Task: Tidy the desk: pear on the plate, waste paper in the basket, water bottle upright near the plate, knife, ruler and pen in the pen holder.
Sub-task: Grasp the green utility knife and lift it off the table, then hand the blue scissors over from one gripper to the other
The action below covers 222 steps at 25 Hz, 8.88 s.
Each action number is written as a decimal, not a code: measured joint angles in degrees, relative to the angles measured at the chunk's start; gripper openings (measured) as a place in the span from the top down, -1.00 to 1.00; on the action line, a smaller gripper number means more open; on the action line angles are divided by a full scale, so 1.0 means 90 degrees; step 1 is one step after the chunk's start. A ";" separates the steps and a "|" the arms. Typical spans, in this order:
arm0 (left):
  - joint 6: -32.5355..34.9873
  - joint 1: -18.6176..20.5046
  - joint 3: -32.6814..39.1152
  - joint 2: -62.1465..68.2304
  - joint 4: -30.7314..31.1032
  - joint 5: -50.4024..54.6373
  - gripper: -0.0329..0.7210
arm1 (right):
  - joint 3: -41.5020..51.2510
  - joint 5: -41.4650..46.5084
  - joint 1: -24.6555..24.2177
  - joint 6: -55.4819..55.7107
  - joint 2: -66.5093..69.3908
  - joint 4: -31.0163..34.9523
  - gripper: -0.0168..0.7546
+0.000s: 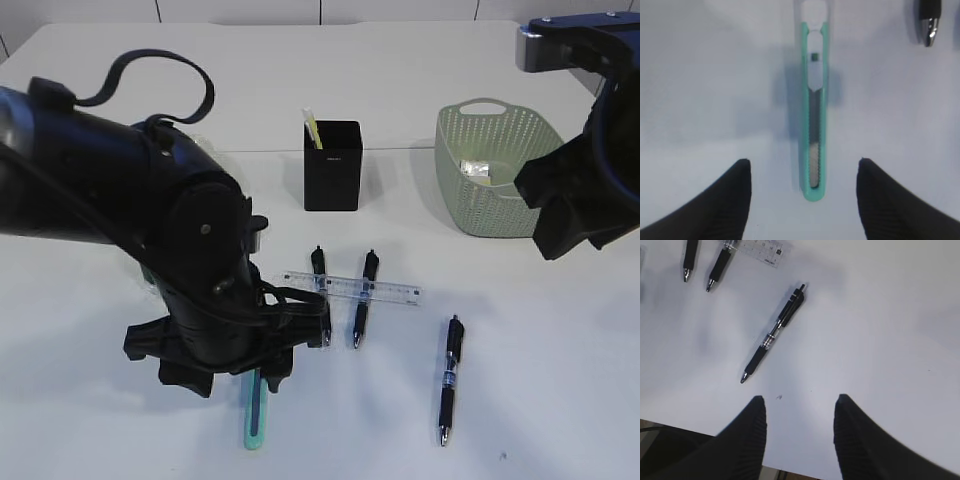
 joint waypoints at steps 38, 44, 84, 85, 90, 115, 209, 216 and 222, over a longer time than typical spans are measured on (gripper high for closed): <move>0.0164 -0.0297 0.0000 0.0657 -0.0228 -0.0305 -0.24 | 0.0000 -0.0075 0.0000 0.0000 0.0000 -0.0115 0.08; 0.0164 -0.0297 0.0000 0.0700 -0.0293 -0.0454 -0.22 | 0.0000 -0.0075 0.0000 0.0006 0.0000 -0.0170 0.08; 0.0164 -0.0297 -0.0038 0.0847 -0.0458 -0.0006 0.58 | 0.0005 -0.0078 0.0000 0.0006 0.0000 -0.0185 0.08; 0.0164 -0.0297 -0.0038 0.0847 -0.0458 -0.0004 0.58 | 0.0005 -0.0078 0.0000 0.0006 0.0000 -0.0185 0.08; 0.0164 -0.0297 -0.0038 0.0847 -0.0458 -0.0004 0.58 | 0.0005 -0.0078 0.0000 0.0006 0.0000 -0.0185 0.08; 0.0177 -0.0297 -0.0052 0.0596 -0.0158 0.0172 0.66 | 0.0005 -0.0088 0.0000 0.0006 0.0000 -0.0185 0.08; -0.1728 -0.0314 0.1469 -0.2469 0.4803 -0.4296 0.66 | 0.0654 -0.3897 0.0000 -0.4376 -0.0299 0.5764 0.11; -0.1728 -0.0314 0.1469 -0.2469 0.4815 -0.4555 0.66 | 0.0654 -0.3950 0.0000 -0.5007 -0.0156 0.6663 0.11; -0.1728 -0.0314 0.1469 -0.2469 0.4815 -0.4810 0.66 | 0.0654 -0.3999 0.0000 -0.5161 -0.0123 0.6903 0.11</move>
